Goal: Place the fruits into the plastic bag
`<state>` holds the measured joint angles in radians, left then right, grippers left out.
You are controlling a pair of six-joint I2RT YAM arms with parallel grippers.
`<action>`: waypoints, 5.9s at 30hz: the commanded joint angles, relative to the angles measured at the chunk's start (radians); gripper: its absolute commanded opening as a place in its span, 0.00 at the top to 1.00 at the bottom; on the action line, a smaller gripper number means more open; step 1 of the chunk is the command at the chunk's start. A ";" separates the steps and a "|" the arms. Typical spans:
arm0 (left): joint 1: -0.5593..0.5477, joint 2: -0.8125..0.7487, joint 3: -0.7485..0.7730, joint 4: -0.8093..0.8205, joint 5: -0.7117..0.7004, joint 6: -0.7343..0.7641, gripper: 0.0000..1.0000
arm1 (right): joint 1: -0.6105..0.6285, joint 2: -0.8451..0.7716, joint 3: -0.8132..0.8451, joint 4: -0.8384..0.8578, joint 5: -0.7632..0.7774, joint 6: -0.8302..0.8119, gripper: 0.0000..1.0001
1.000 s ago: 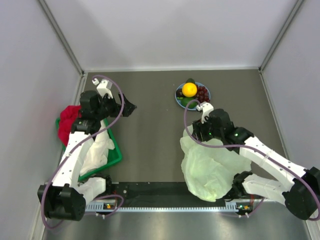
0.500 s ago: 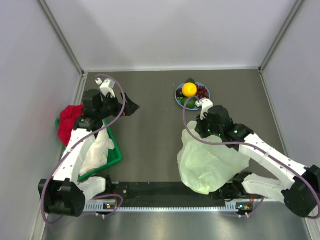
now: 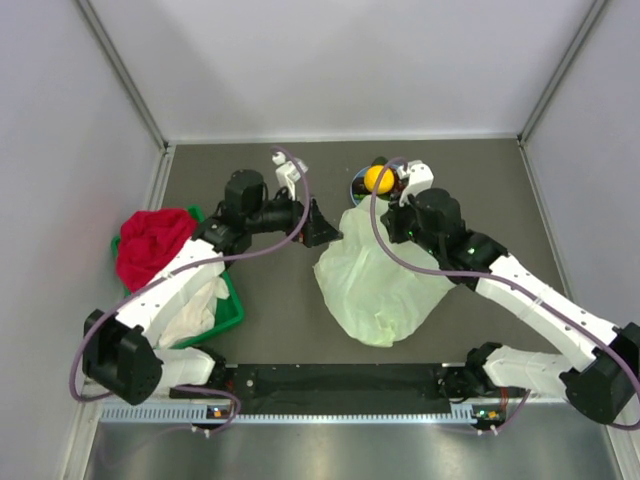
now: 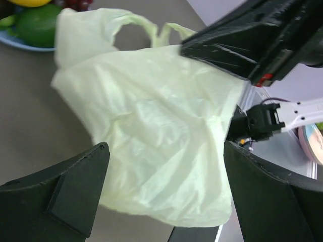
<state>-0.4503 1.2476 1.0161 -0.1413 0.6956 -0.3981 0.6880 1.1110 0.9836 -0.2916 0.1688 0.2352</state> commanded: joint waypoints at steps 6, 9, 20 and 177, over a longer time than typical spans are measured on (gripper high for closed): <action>-0.191 0.168 0.122 0.020 -0.022 0.090 0.01 | 0.025 0.072 -0.016 0.160 0.054 0.114 1.00; -0.235 0.193 0.095 0.023 -0.086 0.122 0.01 | 0.025 0.079 -0.059 0.190 0.051 0.150 1.00; -0.321 0.286 0.087 -0.039 -0.177 0.146 0.08 | 0.025 0.113 -0.164 0.238 0.018 0.242 0.98; -0.022 -0.053 0.174 0.134 0.355 0.073 1.00 | 0.005 -0.063 -0.112 0.227 -0.385 0.282 0.40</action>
<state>-0.4988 1.2606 1.2366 -0.1047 0.9112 -0.3454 0.6968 1.0142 0.8970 -0.1078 -0.1085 0.4595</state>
